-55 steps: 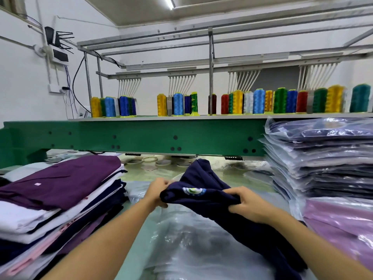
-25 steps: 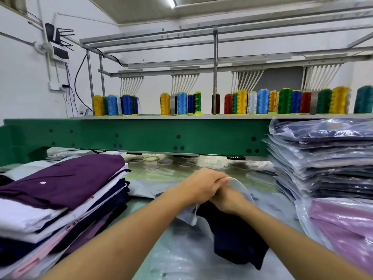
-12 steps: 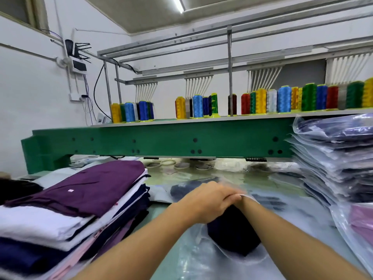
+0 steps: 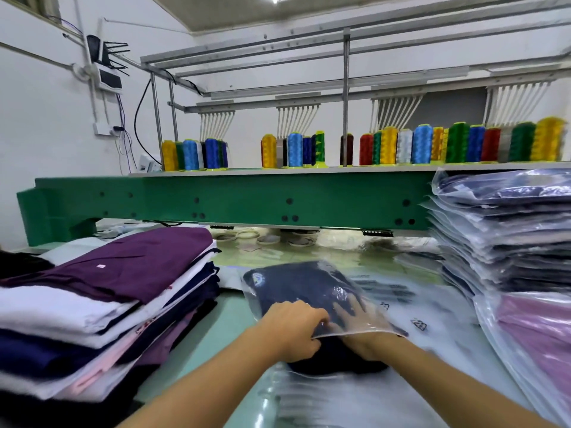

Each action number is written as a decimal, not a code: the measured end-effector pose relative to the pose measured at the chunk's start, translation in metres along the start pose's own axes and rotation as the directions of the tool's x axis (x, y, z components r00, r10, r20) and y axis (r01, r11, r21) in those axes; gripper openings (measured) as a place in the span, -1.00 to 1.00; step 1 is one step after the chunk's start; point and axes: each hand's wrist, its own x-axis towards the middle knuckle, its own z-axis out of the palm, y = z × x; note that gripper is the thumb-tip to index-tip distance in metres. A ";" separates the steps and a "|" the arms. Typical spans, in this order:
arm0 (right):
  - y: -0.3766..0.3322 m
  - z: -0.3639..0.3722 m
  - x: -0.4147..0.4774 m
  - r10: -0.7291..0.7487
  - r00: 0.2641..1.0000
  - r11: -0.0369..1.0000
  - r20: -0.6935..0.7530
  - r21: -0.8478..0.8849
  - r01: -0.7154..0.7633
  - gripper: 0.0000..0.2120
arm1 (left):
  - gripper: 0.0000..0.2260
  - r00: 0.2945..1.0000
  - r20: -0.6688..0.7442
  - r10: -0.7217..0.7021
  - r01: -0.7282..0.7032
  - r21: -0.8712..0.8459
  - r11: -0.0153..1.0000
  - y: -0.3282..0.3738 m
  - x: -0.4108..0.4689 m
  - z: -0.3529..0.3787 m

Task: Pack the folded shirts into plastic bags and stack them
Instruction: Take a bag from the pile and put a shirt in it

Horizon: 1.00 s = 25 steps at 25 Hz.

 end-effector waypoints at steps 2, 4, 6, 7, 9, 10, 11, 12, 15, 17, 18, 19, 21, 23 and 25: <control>0.004 0.000 -0.012 -0.047 0.999 0.999 0.002 0.017 0.047 -0.35 | -0.65 0.996 0.021 -0.083 0.082 0.061 0.995 -0.001 -0.010 0.013; 0.009 0.000 -0.026 -0.101 0.995 0.995 -0.002 -0.026 0.101 -0.34 | -0.58 0.989 0.071 -0.130 0.127 0.034 0.991 -0.007 -0.022 0.024; 0.015 -0.004 -0.043 -0.169 0.986 0.985 -0.003 -0.040 0.168 -0.33 | -0.50 0.978 0.168 -0.124 0.143 -0.108 0.984 -0.015 -0.032 0.032; 0.017 -0.007 -0.053 -0.216 0.976 0.976 -0.001 -0.024 0.216 -0.33 | -0.46 0.974 0.202 -0.108 0.144 -0.177 0.974 -0.018 -0.036 0.034; 0.026 -0.017 -0.072 -0.289 0.957 0.957 0.010 -0.014 0.289 -0.39 | -0.50 0.977 0.195 -0.089 0.127 -0.194 0.973 -0.019 -0.041 0.040; 0.029 -0.023 -0.081 -0.300 0.954 0.953 0.002 -0.042 0.300 -0.48 | -0.56 0.982 0.166 -0.090 0.117 -0.159 0.980 -0.018 -0.042 0.042; 0.033 -0.028 -0.089 -0.312 0.950 0.944 -0.031 -0.121 0.306 -0.60 | -0.62 0.988 0.128 -0.092 0.106 -0.111 0.988 -0.016 -0.042 0.043; 0.035 -0.032 -0.096 -0.329 0.940 0.926 -0.085 -0.226 0.304 -0.72 | -0.66 0.993 0.084 -0.088 0.094 -0.066 0.993 -0.014 -0.042 0.044; 0.046 -0.034 -0.105 -0.419 0.851 0.869 -0.316 -0.412 0.275 -0.68 | -0.74 0.996 -0.030 -0.079 0.078 -0.025 0.997 -0.011 -0.042 0.043; 0.057 -0.033 -0.100 -0.339 0.861 0.917 -0.378 -0.339 0.212 -0.45 | -0.74 0.994 -0.075 -0.074 0.072 -0.028 0.997 -0.013 -0.045 0.043; 0.061 -0.032 -0.096 -0.276 0.897 0.947 -0.347 -0.258 0.191 -0.41 | -0.75 0.994 -0.090 -0.069 0.066 -0.025 0.997 -0.014 -0.045 0.042; 0.064 -0.031 -0.092 -0.215 0.941 0.969 -0.261 -0.178 0.172 -0.44 | -0.76 0.992 -0.102 -0.070 0.068 -0.032 0.997 -0.015 -0.046 0.042; 0.068 -0.021 -0.083 -0.166 0.976 0.985 -0.140 -0.070 0.157 -0.63 | -0.76 0.989 -0.114 -0.092 0.081 -0.094 0.992 -0.022 -0.047 0.040; 0.067 -0.012 -0.078 -0.165 0.971 0.986 -0.171 -0.039 0.161 -0.76 | -0.75 0.991 -0.100 -0.090 0.077 -0.123 0.989 -0.030 -0.051 0.041; 0.063 -0.006 -0.074 -0.168 0.965 0.985 -0.202 -0.069 0.157 -0.76 | -0.73 0.993 -0.073 -0.096 0.087 -0.115 0.990 -0.035 -0.056 0.043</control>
